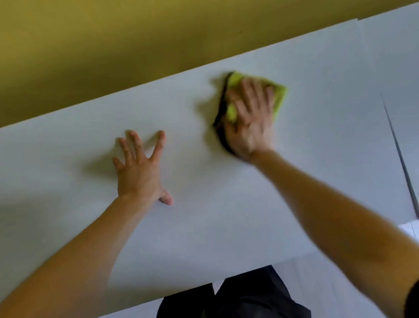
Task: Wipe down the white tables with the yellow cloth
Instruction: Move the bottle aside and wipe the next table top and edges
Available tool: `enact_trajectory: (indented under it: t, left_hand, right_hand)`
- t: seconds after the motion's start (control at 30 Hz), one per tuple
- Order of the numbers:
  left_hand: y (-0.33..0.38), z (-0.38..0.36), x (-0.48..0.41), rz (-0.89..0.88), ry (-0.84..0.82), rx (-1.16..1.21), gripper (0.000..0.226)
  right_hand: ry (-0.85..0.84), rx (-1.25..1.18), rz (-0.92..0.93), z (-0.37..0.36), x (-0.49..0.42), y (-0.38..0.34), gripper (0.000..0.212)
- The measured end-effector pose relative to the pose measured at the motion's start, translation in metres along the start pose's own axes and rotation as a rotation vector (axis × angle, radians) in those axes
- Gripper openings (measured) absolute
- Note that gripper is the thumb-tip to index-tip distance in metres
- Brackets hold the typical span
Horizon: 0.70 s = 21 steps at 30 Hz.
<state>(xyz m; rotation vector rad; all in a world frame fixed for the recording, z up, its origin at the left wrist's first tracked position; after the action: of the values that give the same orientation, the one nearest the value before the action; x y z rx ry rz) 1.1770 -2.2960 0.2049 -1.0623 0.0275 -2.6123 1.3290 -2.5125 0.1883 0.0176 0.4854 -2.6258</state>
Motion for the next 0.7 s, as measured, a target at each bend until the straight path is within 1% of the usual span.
enact_trajectory:
  t: [0.07, 0.1, 0.13, 0.17, 0.2, 0.23, 0.33, 0.37, 0.4, 0.43, 0.47, 0.5, 0.53, 0.6, 0.63, 0.7]
  left_hand:
    - [0.001, 0.001, 0.001, -0.009, 0.009, 0.002, 0.184]
    - [0.002, 0.001, 0.001, -0.015, 0.011, -0.003, 0.183]
    - [0.002, 0.0, 0.002, -0.018, 0.012, -0.003, 0.183]
    - [0.002, 0.0, 0.003, -0.019, 0.015, 0.0, 0.183]
    - [0.002, -0.001, 0.002, -0.016, 0.017, -0.001, 0.184]
    - [0.002, -0.002, 0.001, -0.012, 0.016, -0.006, 0.184]
    - [0.0, -0.005, -0.002, -0.005, 0.013, -0.006, 0.183]
    - [0.0, -0.006, -0.002, -0.004, 0.014, -0.001, 0.183]
    - [0.001, -0.007, -0.001, -0.004, 0.01, 0.002, 0.183]
    - [0.002, -0.007, 0.0, -0.006, 0.003, 0.003, 0.183]
    - [0.002, -0.005, 0.002, -0.009, -0.002, 0.009, 0.183]
    - [0.002, -0.003, 0.005, -0.013, 0.0, 0.016, 0.182]
    - [0.002, -0.001, 0.009, -0.028, 0.018, 0.016, 0.18]
    - [0.0, 0.003, 0.021, -0.085, 0.129, -0.037, 0.169]
    - [0.0, 0.003, 0.031, -0.115, 0.207, -0.084, 0.159]
    - [0.001, -0.007, 0.053, -0.176, 0.322, -0.135, 0.133]
  right_hand:
    - [-0.17, -0.023, 0.243, -0.021, 0.048, -0.075, 0.069]
    - [-0.237, -0.014, 0.356, -0.026, 0.066, -0.097, 0.07]
    - [-0.277, -0.011, 0.447, -0.028, 0.075, -0.101, 0.069]
    - [-0.292, -0.009, 0.495, -0.028, 0.073, -0.089, 0.067]
    - [-0.265, 0.003, 0.495, -0.022, 0.063, -0.067, 0.063]
    - [-0.21, 0.022, 0.44, -0.013, 0.048, -0.037, 0.061]
    - [-0.031, 0.082, 0.081, 0.019, 0.008, 0.064, 0.057]
    - [0.007, 0.102, -0.016, 0.026, 0.004, 0.078, 0.056]
    - [0.026, 0.095, -0.083, 0.025, 0.007, 0.076, 0.057]
    - [0.038, 0.067, -0.114, 0.019, 0.017, 0.058, 0.059]
    - [0.045, 0.044, -0.098, 0.012, 0.033, 0.028, 0.06]
    - [0.031, 0.023, -0.024, 0.004, 0.054, -0.012, 0.061]
    - [-0.014, -0.021, 0.096, -0.006, 0.078, -0.053, 0.06]
    - [-0.16, -0.072, 0.339, -0.023, 0.122, -0.108, 0.059]
    - [-0.218, -0.064, 0.444, -0.024, 0.132, -0.113, 0.06]
    - [-0.272, -0.046, 0.59, -0.017, 0.127, -0.089, 0.06]
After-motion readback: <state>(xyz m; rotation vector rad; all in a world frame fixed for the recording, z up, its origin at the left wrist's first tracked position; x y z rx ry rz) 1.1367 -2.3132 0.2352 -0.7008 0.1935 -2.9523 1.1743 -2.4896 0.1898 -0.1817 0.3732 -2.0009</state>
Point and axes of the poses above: each hand's wrist, its own x-axis away from the middle knuckle, its own z-axis out of the back of the hand, y = z × x, the point moved 7 cm from there along -x, towards the middle knuckle, and after that the axes turned 3 degrees about -y, right-handed, at the moved point
